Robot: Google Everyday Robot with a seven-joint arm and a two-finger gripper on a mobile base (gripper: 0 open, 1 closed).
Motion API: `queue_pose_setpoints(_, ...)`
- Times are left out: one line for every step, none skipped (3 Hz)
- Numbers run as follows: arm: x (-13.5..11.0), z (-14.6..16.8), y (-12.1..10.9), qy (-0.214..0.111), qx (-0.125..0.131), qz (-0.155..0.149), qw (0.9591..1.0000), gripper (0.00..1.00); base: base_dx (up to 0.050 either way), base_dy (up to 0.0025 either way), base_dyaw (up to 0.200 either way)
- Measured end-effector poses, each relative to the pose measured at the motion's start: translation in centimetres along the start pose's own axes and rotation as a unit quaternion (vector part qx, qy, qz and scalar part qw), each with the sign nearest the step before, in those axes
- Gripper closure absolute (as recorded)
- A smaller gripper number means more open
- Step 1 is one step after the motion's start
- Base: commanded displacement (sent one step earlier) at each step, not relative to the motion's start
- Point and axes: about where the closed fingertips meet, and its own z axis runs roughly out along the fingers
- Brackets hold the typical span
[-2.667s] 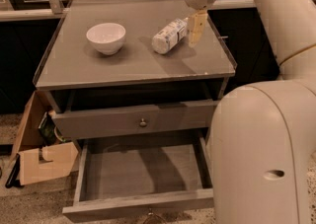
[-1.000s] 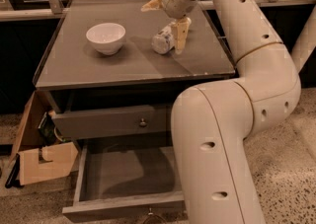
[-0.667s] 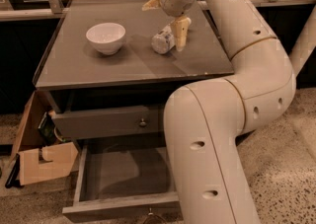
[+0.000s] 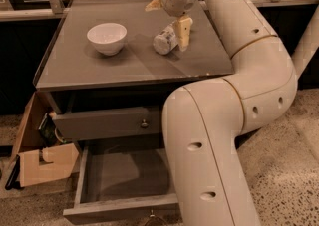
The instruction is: Place blue plastic bottle into middle drawer
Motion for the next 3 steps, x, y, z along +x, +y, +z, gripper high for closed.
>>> queue_pose_setpoints(0.7, 0.5, -0.2, -0.006, 0.016, -0.001, 0.9999, 0.0, 0.0, 0.0, 0.0)
queue_pose_setpoints(1.6, 1.0, 0.2, -0.008, 0.021, 0.0, 0.9997, 0.0, 0.0, 0.0, 0.0)
queue_pose_setpoints(2.5, 1.8, 0.8, -0.007, 0.019, 0.004, 0.9998, 0.0, 0.0, 0.0, 0.0)
